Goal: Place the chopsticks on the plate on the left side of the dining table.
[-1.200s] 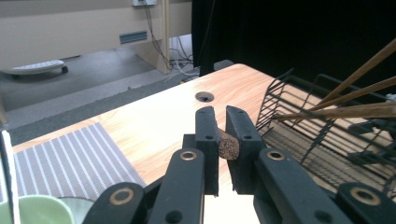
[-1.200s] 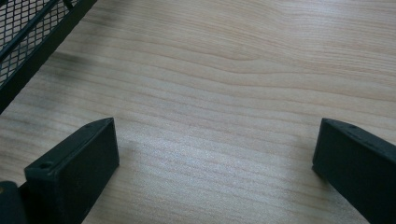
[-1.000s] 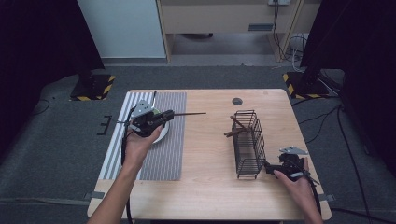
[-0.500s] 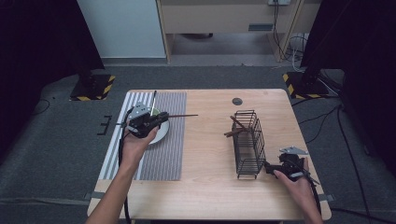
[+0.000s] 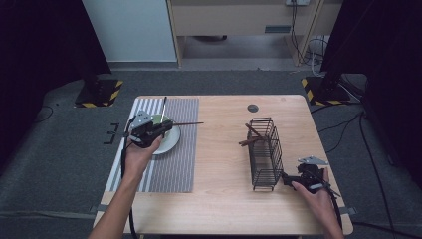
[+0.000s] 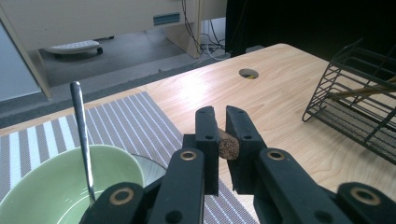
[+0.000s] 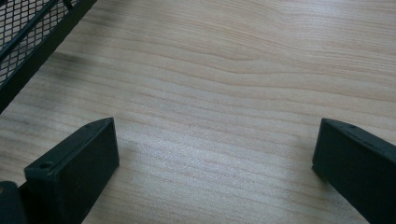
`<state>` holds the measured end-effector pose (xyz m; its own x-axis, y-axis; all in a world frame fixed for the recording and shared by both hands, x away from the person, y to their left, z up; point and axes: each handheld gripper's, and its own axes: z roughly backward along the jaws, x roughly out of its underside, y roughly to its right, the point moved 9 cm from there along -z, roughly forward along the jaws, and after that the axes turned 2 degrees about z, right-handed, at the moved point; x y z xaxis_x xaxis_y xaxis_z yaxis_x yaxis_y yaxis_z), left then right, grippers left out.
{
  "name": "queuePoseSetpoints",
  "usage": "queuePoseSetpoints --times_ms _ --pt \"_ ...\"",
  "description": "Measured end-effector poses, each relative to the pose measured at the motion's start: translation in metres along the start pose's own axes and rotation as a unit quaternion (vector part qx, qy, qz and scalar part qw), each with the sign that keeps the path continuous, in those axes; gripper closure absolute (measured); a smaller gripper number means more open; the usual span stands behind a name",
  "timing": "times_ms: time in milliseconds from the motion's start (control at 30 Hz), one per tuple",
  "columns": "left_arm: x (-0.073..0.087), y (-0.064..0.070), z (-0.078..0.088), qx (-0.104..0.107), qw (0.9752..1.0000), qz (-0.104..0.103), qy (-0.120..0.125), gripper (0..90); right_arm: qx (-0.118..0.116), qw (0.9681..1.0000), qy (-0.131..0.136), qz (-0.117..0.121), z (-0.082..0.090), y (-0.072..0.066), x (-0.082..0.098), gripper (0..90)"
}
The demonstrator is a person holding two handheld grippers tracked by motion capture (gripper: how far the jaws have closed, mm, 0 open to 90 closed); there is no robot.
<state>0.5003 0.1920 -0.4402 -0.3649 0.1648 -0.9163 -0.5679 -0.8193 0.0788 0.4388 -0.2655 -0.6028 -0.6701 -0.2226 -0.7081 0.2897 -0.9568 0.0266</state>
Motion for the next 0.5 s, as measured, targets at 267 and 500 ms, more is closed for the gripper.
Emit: queuePoseSetpoints --times_ms 267,500 --pt "0.004 -0.010 0.001 -0.011 0.9999 0.005 0.004 83.4 0.000 1.0000 0.000 0.000 0.000 0.000 0.000 0.5" --pt "0.008 -0.016 0.004 -0.020 0.9998 0.008 0.003 83.4 0.000 1.0000 0.000 0.000 0.000 0.000 0.000 0.5"
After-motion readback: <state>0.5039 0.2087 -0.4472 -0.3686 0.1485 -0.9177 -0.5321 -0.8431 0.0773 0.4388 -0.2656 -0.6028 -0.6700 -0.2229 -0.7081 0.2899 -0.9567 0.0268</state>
